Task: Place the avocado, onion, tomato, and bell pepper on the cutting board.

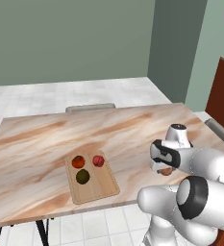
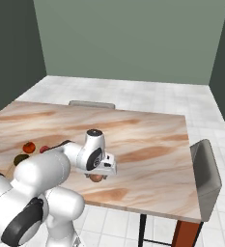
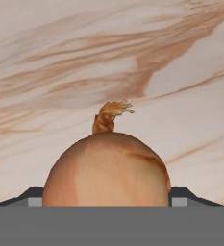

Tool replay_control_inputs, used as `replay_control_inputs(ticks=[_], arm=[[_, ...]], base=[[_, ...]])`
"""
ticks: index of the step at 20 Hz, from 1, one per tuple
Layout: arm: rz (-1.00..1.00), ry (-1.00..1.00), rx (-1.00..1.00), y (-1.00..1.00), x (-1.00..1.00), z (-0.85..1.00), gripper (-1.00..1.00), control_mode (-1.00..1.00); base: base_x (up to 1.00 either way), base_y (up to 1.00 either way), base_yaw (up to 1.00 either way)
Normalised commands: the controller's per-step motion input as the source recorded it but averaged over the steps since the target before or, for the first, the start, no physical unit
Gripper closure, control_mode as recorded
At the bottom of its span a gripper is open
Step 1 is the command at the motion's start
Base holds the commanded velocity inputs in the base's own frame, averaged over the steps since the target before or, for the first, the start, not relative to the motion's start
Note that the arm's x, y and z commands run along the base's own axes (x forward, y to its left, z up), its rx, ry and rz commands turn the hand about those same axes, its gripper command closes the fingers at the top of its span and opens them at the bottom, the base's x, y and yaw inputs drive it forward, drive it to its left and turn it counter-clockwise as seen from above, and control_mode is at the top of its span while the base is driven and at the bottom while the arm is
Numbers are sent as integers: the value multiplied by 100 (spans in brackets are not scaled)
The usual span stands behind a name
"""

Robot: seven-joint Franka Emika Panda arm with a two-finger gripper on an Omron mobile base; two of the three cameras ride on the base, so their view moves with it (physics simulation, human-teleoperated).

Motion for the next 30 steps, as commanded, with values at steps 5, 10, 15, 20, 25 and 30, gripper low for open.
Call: replay_control_inputs(ticks=[5, 10, 15, 20, 25, 30], arm=[[0, 0, 0, 9, 0, 18, 100, -100], [4, 0, 0, 24, 1, 34, 100, -100], [8, 3, 0, 30, 0, 40, 100, -100], [9, 6, 0, 34, 0, 38, 100, -100], [8, 7, 2, 35, 0, 30, 100, -100], [8, 7, 3, 40, 0, 19, 100, -100]], base=[[0, 0, 0], [0, 0, 0], [0, 0, 0], [0, 0, 0], [0, 0, 0], [0, 0, 0]])
